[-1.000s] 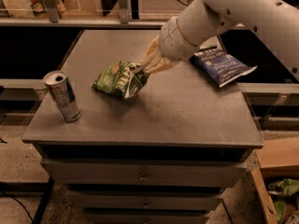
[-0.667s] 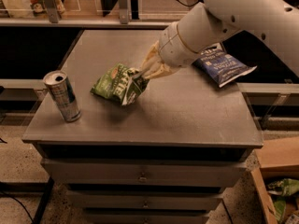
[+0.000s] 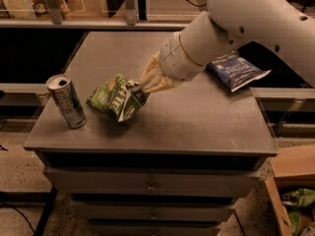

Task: Move green jalapeno chip bag near redbull can

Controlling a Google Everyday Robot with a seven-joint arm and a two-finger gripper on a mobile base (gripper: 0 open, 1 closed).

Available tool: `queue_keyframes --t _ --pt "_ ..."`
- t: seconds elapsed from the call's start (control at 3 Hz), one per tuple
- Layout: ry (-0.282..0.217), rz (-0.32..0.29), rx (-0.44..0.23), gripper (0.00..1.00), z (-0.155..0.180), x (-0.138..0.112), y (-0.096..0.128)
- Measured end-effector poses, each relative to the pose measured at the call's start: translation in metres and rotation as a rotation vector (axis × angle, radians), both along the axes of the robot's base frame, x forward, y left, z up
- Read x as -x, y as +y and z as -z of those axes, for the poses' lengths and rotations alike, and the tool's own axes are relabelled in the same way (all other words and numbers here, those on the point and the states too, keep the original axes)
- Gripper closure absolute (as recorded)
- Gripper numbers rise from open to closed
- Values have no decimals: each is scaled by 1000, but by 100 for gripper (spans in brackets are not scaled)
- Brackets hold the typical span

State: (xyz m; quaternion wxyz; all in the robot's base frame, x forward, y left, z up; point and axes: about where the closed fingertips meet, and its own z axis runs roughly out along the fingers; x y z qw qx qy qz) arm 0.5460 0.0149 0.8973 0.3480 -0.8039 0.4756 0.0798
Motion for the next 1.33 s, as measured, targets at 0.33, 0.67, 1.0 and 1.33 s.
queue_keyframes --t 0.33,0.67,1.0,1.33 --pt "10 -31 2 83 4 3 10" --pt "16 -44 12 60 10 -2 19" --pt "17 -47 13 35 10 -2 21" --pt "18 -50 13 13 11 -1 22"
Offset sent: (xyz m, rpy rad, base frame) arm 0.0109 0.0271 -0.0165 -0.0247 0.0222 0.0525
